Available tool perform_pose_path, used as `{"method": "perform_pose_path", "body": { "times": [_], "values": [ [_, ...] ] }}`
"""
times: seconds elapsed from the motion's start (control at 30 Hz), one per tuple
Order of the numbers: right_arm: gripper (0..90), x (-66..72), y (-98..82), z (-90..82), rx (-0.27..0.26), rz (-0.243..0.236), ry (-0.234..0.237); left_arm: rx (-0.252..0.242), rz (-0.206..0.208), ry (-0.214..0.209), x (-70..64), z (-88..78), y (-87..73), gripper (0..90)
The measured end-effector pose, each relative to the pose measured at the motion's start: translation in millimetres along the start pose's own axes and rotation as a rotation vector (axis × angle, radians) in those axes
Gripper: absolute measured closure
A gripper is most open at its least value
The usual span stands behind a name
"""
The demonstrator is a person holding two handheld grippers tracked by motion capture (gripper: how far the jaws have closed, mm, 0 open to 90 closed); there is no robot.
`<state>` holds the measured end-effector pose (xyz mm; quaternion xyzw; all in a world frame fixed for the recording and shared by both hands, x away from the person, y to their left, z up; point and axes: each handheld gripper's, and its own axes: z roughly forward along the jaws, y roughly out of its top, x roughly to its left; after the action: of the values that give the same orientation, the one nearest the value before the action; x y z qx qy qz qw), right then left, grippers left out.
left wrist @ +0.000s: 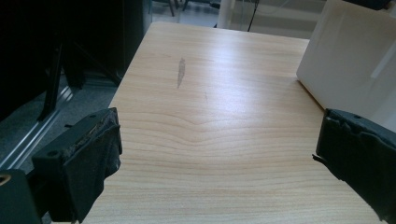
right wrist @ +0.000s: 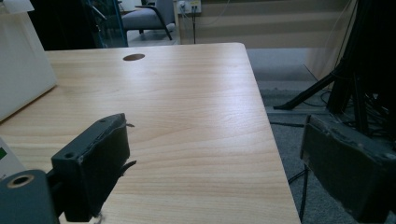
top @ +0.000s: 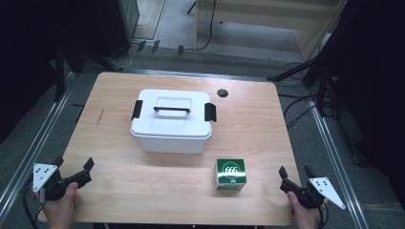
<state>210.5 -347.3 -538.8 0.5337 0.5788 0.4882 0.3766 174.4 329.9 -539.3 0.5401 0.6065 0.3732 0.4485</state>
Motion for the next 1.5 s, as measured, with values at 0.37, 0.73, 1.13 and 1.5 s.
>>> {"method": "perform_pose_path", "body": {
  "times": [0.37,0.73,1.13,1.5],
  "values": [
    [19.7,5.8,4.0,-5.0,-0.012,-0.024,0.007,-0.006,0.01,0.022,-8.1,-1.2,2.1,14.4],
    [64.1,34.0,15.0,-14.1,-0.03,-0.022,0.096,-0.007,0.06,-0.017,-40.6,-6.5,3.0,54.6],
    [90.0,79.8,19.2,-19.3,0.005,-0.016,0.255,0.026,0.109,-0.114,-66.2,-3.0,-0.1,89.9],
    [90.0,129.1,12.1,-24.6,0.038,-0.035,0.42,0.052,0.066,-0.134,-57.2,0.0,-1.0,90.0]
  ]
}}
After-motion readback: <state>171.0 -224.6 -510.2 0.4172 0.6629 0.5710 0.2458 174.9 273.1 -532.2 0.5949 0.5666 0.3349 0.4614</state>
